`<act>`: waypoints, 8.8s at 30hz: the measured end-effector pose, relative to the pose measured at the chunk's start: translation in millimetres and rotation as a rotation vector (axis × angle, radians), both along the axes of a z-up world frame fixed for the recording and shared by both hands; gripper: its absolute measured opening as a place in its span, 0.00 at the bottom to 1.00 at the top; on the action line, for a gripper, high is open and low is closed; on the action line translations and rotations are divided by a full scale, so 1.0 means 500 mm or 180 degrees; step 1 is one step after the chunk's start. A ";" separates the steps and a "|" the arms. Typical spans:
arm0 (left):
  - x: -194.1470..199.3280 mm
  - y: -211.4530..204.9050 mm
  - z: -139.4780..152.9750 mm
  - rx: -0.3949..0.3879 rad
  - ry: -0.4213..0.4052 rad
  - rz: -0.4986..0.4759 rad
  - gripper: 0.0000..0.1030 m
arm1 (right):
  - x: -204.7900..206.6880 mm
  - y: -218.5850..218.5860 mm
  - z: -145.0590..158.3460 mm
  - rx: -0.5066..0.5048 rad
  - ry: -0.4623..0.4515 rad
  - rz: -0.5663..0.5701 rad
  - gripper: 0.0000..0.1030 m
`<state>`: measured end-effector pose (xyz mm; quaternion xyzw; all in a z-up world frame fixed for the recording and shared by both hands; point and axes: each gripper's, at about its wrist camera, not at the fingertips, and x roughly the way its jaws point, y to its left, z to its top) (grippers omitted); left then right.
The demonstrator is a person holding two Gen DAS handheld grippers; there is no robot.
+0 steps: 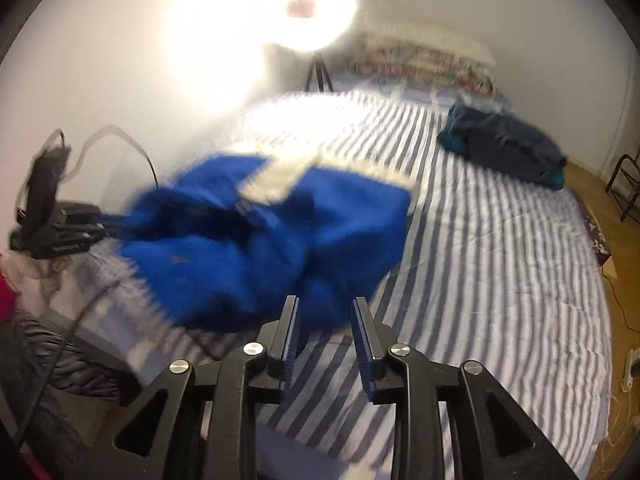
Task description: Fold large clothes
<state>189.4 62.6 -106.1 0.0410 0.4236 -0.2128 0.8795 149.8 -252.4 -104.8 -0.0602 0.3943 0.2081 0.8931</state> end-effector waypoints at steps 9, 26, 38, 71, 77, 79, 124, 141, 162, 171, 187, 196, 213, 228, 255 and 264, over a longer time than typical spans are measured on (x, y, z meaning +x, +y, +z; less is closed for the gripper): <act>-0.135 0.036 0.205 -0.0574 -0.0255 0.0065 0.25 | -0.139 -0.077 0.200 0.0544 -0.0506 0.0021 0.29; -0.173 0.132 0.577 -0.1360 -0.0652 0.0236 0.43 | -0.205 -0.147 0.429 0.1203 -0.1066 0.0027 0.51; 0.041 0.120 0.227 -0.1369 0.0238 0.0573 0.48 | -0.023 -0.130 0.192 0.1123 -0.0115 -0.0152 0.64; 0.226 0.125 -0.165 -0.1030 0.1295 0.0885 0.14 | 0.214 -0.078 -0.148 0.0577 0.1079 -0.0326 0.35; 0.266 0.087 -0.073 -0.0889 0.0735 0.0964 0.15 | 0.211 -0.092 -0.044 0.0630 0.0301 -0.0466 0.35; 0.301 0.063 -0.059 -0.0883 0.0658 0.0905 0.17 | 0.235 -0.070 -0.035 0.0701 0.0198 -0.0427 0.35; 0.359 0.014 -0.215 -0.0534 0.1133 0.0405 0.11 | 0.303 0.028 -0.209 -0.0178 0.1055 0.0123 0.22; 0.420 0.186 -0.263 -0.2078 0.1704 0.1108 0.66 | 0.361 -0.118 -0.198 0.1199 0.1126 -0.0437 0.76; 0.486 0.060 -0.295 -0.1702 0.1621 0.0911 0.49 | 0.469 -0.011 -0.301 0.1689 0.1543 -0.0162 0.54; 0.461 0.006 -0.211 -0.1251 0.1178 0.0722 0.29 | 0.446 0.048 -0.215 0.0930 0.1156 -0.0015 0.28; 0.510 -0.169 -0.083 -0.1228 0.0834 0.0228 0.26 | 0.429 -0.032 -0.077 0.0546 0.0622 -0.0145 0.24; 0.624 -0.320 -0.023 -0.1229 0.0658 -0.0103 0.25 | 0.479 -0.176 0.011 0.0472 0.0352 -0.0395 0.24; 1.031 -0.633 0.064 -0.1354 0.0209 -0.0439 0.25 | 0.810 -0.417 0.170 0.0337 -0.0203 -0.0854 0.24; 1.287 -0.694 -0.123 -0.1448 0.0488 -0.0082 0.32 | 1.099 -0.492 0.034 0.0061 0.0040 -0.1178 0.57; 0.913 -0.550 0.228 -0.0994 -0.0471 -0.0026 0.48 | 0.808 -0.446 0.288 0.0492 -0.0718 -0.1692 0.73; 0.595 -0.432 0.488 -0.1057 -0.0809 -0.0064 0.48 | 0.502 -0.348 0.507 0.0360 -0.0932 -0.1511 0.73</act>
